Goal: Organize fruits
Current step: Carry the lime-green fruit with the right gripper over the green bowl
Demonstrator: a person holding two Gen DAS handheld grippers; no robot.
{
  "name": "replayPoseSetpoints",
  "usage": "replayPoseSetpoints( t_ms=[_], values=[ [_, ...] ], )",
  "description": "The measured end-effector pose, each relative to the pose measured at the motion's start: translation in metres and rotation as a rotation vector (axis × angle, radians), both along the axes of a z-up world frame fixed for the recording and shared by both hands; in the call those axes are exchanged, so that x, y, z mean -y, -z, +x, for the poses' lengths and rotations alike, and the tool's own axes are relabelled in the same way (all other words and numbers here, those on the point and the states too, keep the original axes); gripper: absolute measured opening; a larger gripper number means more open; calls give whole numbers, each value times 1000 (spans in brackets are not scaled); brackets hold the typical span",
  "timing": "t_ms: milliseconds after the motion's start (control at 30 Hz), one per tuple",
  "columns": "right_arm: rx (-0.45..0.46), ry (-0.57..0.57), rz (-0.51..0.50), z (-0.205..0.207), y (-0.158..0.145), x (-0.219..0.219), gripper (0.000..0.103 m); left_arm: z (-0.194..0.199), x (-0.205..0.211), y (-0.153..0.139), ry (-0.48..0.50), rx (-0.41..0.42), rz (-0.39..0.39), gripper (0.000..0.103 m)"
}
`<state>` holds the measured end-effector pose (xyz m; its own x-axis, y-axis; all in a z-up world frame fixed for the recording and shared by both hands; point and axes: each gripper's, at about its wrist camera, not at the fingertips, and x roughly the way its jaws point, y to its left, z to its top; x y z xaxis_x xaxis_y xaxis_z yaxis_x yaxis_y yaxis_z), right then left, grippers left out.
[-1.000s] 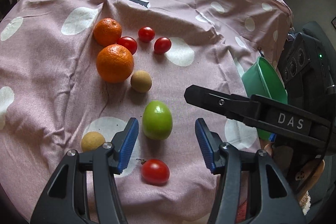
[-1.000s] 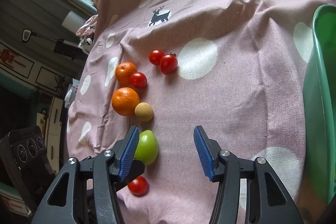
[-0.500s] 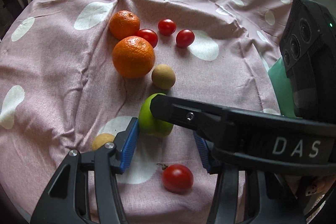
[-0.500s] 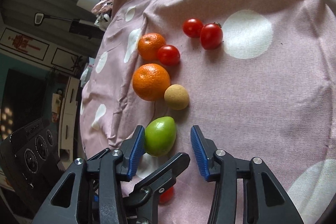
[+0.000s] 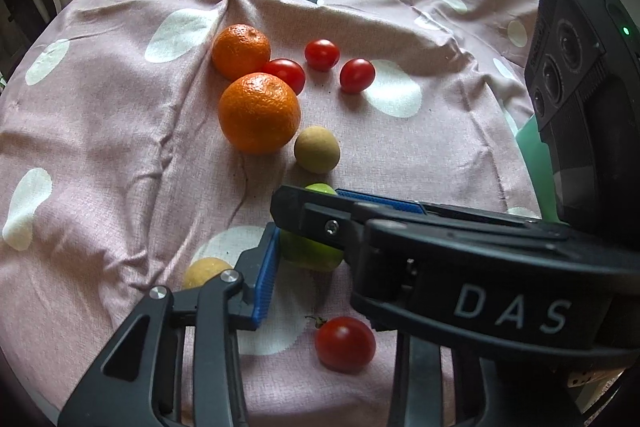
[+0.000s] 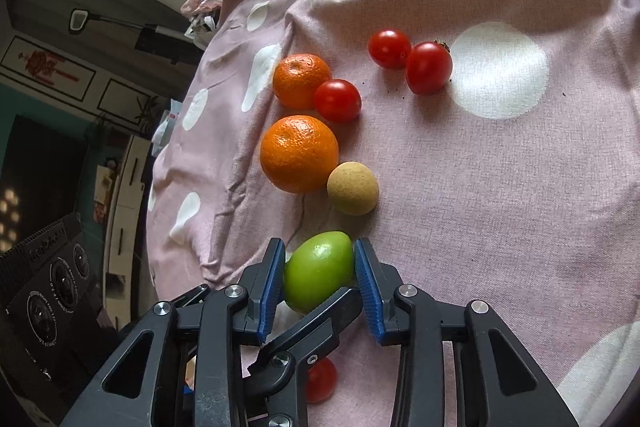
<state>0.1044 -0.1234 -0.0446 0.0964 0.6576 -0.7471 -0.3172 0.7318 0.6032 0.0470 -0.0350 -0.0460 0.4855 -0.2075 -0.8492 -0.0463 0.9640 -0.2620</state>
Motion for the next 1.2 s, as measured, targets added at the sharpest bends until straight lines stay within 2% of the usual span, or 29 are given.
replayPoseSetpoints(
  t_ms=[267, 633, 867, 1200],
  values=[
    [34, 20, -30, -6, -5, 0, 39, -3, 3, -3, 12, 20, 6, 34],
    [242, 74, -16, -31, -66, 26, 39, -25, 25, -57, 62, 220, 12, 34],
    [376, 162, -27, -43, -101, 65, 39, -25, 61, -89, 148, 317, 6, 34],
    [446, 361, -32, -49, -123, 146, 39, -13, 138, -115, 324, 399, -4, 34]
  ],
)
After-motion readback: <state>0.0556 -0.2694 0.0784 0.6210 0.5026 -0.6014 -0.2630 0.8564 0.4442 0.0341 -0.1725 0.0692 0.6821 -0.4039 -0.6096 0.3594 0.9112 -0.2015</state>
